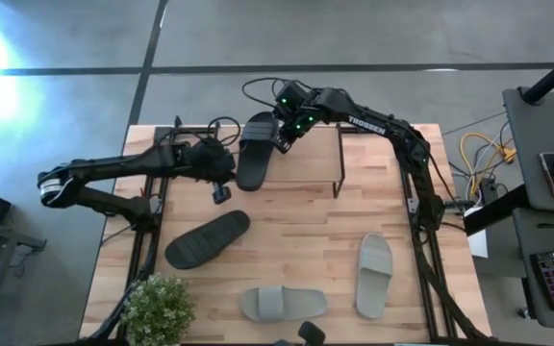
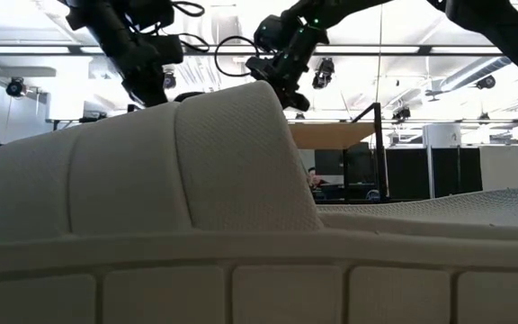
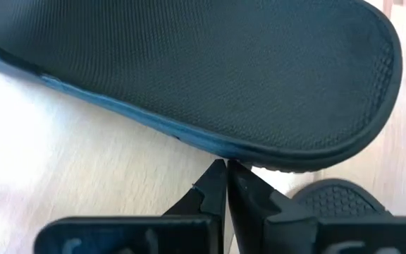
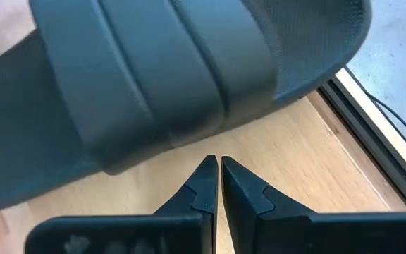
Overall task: Pick and place slides into the shelf
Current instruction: Put the right black slide on the shelf, then put the black slide on the shelf
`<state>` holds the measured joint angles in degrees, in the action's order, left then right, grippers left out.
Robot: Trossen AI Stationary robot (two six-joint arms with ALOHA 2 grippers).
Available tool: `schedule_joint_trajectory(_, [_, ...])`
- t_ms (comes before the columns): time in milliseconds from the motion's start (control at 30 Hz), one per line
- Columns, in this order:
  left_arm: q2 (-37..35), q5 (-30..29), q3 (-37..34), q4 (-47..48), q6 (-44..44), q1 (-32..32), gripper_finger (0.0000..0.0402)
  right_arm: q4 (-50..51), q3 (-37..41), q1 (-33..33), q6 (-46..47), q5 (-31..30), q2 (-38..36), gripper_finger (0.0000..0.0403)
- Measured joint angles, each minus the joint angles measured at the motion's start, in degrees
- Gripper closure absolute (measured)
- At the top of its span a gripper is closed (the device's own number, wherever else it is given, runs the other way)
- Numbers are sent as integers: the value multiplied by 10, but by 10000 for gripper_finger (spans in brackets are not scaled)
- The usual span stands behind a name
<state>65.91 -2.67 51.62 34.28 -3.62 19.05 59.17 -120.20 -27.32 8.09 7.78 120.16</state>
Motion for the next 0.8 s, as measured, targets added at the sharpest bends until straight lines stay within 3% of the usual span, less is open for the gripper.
schedule_joint_trajectory(433, [-9,-2,-2,-44,2,0,402,-67,0,0,25,14,0,390])
schedule_joint_trajectory(600, [-26,-2,5,7,28,0,402,-50,-3,-1,24,9,0,390])
schedule_joint_trajectory(800, [-103,11,36,84,39,-14,402,26,-4,-1,-1,-3,-24,390])
